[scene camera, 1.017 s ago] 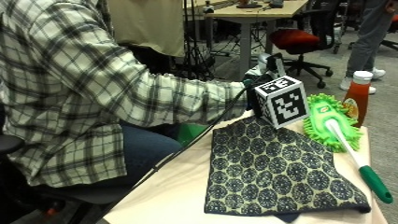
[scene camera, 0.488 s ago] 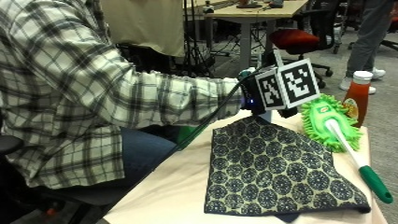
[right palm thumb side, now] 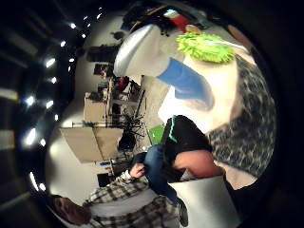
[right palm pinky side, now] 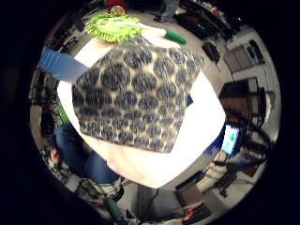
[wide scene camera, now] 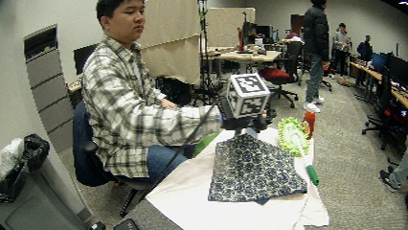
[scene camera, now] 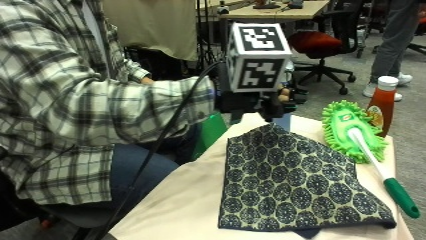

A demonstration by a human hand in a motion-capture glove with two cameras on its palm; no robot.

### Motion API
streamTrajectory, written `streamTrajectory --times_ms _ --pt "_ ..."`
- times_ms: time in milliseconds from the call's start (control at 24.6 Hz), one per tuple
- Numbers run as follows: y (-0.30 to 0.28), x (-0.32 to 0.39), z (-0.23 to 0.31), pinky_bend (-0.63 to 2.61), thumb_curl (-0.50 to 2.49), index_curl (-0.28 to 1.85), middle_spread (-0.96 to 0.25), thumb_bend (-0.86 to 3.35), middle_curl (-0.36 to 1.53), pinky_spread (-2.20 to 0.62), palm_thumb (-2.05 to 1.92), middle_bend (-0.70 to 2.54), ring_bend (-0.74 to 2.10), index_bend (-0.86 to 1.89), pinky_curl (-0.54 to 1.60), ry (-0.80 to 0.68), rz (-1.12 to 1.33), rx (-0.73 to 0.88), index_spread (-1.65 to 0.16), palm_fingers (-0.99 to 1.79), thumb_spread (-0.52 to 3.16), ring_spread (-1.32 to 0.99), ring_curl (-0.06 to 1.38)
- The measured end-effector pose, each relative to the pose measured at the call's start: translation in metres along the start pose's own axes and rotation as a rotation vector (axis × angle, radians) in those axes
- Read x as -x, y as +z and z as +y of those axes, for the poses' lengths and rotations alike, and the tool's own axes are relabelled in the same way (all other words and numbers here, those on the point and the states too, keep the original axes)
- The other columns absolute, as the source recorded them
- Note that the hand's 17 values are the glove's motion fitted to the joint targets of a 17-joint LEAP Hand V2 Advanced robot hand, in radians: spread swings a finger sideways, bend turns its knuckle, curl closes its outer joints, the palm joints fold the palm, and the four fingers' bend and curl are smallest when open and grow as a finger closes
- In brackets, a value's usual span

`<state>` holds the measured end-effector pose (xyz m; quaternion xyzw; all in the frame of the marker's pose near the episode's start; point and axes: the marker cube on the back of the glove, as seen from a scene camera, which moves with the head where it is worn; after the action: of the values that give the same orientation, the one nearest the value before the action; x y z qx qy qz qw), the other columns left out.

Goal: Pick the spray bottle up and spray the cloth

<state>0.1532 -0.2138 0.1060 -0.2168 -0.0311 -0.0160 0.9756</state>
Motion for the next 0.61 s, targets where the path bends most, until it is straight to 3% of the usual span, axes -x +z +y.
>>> streamTrajectory --times_ms 285,610 --pt "-0.002 -0.023 0.151 0.17 0.59 0.43 -0.05 -0.03 0.36 0.12 0.56 0.20 0.18 0.21 0.31 0.184 0.208 -0.101 -0.32 0.09 0.99 0.03 0.31" --pt "0.050 0.010 0.339 0.16 0.58 0.41 -0.05 0.01 0.36 0.15 0.62 0.20 0.20 0.20 0.29 0.313 0.169 -0.317 -0.32 0.14 1.10 0.06 0.30"
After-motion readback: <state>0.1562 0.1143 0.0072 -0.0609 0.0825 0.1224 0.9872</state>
